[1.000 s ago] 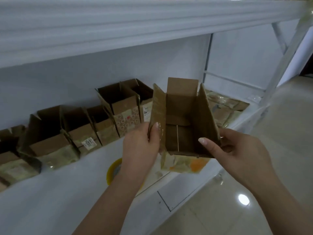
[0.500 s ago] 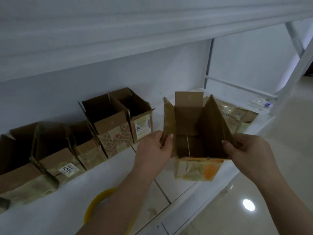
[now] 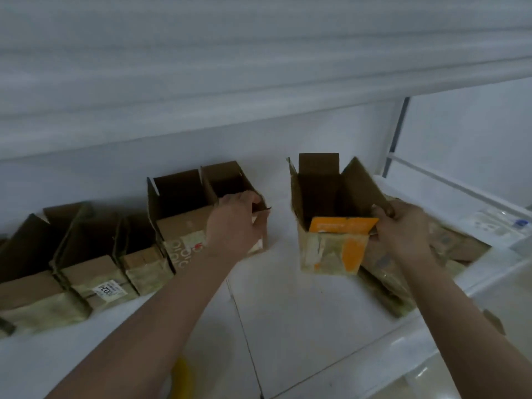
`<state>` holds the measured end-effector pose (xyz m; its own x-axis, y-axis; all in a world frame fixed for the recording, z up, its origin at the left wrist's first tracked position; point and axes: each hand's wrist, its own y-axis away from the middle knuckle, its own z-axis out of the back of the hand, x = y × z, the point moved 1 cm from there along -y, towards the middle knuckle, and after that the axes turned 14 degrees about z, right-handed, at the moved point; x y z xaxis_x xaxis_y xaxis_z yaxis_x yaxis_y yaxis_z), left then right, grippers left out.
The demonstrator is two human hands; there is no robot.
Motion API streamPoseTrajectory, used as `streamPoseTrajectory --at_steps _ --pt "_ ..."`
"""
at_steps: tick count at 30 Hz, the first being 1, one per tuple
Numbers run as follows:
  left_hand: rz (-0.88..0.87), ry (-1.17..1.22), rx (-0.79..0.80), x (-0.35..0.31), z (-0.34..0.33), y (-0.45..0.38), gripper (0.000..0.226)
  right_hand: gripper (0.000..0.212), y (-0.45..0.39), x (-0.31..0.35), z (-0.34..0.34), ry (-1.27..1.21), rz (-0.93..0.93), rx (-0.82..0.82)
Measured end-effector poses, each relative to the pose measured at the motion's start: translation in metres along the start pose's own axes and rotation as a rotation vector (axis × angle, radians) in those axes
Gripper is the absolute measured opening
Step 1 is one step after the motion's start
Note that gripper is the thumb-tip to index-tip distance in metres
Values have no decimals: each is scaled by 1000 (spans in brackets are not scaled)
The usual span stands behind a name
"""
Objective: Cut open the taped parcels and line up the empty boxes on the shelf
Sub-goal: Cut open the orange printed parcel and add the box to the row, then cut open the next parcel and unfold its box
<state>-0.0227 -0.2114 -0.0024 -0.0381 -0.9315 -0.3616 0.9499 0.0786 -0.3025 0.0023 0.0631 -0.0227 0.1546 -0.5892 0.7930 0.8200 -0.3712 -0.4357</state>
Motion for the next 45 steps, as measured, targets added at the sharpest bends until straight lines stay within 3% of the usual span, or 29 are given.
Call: streamPoseTrajectory --at_steps 3,5,17,24,28,32,35,38,45 --pt "53 -340 58 9 -21 -21 46 39 -25 1 -18 -16 41 62" --pt "82 -434 81 13 -32 -24 43 37 -37 -2 -31 2 64 128" --pt "187 -478 31 26 -42 -16 51 26 -78 -25 -116 26 -68 425" --pt "252 -539 43 16 -35 -14 62 32 -95 -19 -148 -93 -122 534" --pt "254 -590 40 10 -37 -13 60 43 -99 -21 -147 -310 -203 655" --pt "255 -581 31 11 -40 -10 53 44 -98 -21 -140 -229 -98 683" --pt "230 -538 7 11 -40 -6 46 58 -96 -25 -135 -20 135 648" --pt "183 -461 -54 8 -41 1 44 48 -86 -25 -123 129 295 636" --pt "62 -171 -122 -13 -46 8 38 39 -64 -36 -94 107 340 560"
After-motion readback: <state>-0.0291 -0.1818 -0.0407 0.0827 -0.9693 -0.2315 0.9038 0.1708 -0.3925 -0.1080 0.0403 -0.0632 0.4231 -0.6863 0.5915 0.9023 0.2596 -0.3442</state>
